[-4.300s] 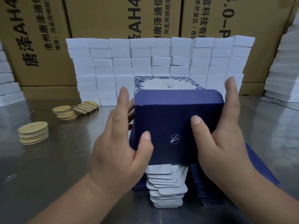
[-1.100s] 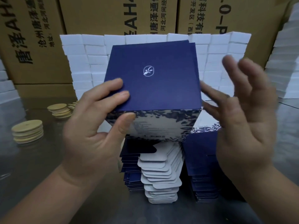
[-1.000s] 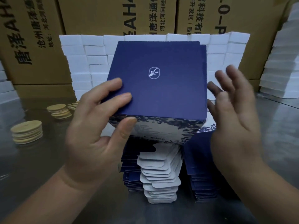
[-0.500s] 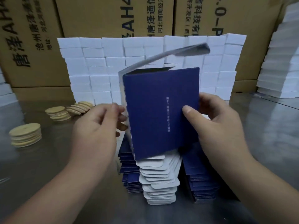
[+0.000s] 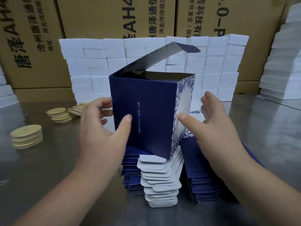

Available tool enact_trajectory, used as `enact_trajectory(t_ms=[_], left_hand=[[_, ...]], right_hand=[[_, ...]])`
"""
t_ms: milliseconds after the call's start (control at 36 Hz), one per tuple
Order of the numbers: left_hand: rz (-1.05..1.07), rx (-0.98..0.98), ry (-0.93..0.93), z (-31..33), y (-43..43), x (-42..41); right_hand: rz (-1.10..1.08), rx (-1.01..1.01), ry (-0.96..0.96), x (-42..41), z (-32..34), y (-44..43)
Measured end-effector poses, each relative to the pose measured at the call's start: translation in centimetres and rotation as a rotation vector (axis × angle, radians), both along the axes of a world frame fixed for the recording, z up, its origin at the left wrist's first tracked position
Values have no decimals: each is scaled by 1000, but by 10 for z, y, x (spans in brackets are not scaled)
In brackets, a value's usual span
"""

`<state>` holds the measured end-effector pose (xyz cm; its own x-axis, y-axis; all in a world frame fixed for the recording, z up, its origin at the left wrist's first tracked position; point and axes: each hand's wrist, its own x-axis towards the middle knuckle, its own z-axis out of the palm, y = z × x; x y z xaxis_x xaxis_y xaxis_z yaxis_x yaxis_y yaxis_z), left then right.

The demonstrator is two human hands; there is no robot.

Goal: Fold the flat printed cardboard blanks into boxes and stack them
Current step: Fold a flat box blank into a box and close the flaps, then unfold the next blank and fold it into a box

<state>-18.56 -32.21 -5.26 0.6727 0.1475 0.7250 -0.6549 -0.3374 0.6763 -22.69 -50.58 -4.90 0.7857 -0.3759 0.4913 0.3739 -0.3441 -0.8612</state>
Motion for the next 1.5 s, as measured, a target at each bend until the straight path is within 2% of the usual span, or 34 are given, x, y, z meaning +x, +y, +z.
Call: enact_trajectory(t_ms=[83, 278, 389, 528, 639, 833, 917, 1139, 1333, 1500], left_hand=[[-27, 28, 9, -1, 1, -3], [-138, 139, 115, -2, 3, -6], [-138, 165, 136, 3, -2, -7], [-85, 61, 207, 1, -1, 1], [-58, 36, 203, -2, 0, 3], [-94, 11, 105, -4, 8, 17], [-66, -42, 136, -9, 9, 23], [73, 172, 148, -10, 0, 11], [172, 175, 232, -2, -5, 5], [219, 165, 143, -7, -5, 9]], right_hand=[[99, 63, 27, 0, 1, 0], [110, 51, 4, 2, 5, 1], [156, -116, -19, 0, 1, 3], [248, -138, -27, 0, -2, 5], [257, -250, -9, -1, -2, 5], [249, -386, 140, -4, -3, 10], [234, -461, 226, -7, -2, 13], [305, -687, 352, -8, -5, 14], [398, -940, 350, -6, -10, 16], [366, -977, 354, -6, -10, 21]])
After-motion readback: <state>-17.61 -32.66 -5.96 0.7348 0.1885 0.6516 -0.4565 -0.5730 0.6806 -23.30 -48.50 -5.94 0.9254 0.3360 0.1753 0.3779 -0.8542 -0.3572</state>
